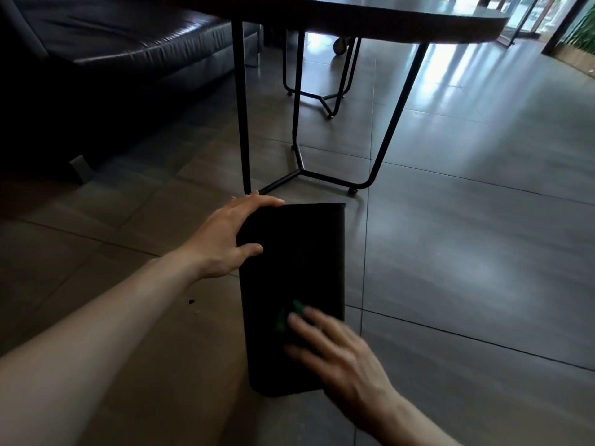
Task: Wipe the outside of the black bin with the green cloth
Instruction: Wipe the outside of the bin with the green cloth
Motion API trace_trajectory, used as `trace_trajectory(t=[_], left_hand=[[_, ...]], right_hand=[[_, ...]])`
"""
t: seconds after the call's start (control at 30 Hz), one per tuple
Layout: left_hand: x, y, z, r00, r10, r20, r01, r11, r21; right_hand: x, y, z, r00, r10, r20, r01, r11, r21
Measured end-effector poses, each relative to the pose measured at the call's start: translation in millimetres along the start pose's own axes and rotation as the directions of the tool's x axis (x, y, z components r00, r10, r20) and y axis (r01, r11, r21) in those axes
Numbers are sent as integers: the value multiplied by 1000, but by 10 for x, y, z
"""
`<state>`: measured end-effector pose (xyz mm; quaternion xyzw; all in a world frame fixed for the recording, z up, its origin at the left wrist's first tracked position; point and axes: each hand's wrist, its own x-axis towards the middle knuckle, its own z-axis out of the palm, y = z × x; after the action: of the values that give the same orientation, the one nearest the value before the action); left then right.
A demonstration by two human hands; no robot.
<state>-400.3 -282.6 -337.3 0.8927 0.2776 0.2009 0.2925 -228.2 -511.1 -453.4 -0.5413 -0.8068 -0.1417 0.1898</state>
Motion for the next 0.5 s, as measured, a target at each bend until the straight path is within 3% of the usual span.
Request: trace_trajectory(t=[0.13,0.23,0.3,0.4,0.5], left_hand=[[25,42,35,1000,28,0,-28,1000,14],[30,37,24,999,37,-11,-37,999,9],[21,12,14,999,34,-9,-34,999,6],[15,-17,13,1000,15,12,-15,1000,10],[12,-8,3,999,18,27,-18,1000,-7]], right_hand=[[650,311,-194,953,262,-151,-255,965,59],[859,321,-218,922,342,-183,-334,940,75],[732,211,-106,952,267,-146,-264,964,44],[239,-68,152,1000,-29,-7,29,1000,9],[-190,-206,279,951,-270,152,281,958,-58]])
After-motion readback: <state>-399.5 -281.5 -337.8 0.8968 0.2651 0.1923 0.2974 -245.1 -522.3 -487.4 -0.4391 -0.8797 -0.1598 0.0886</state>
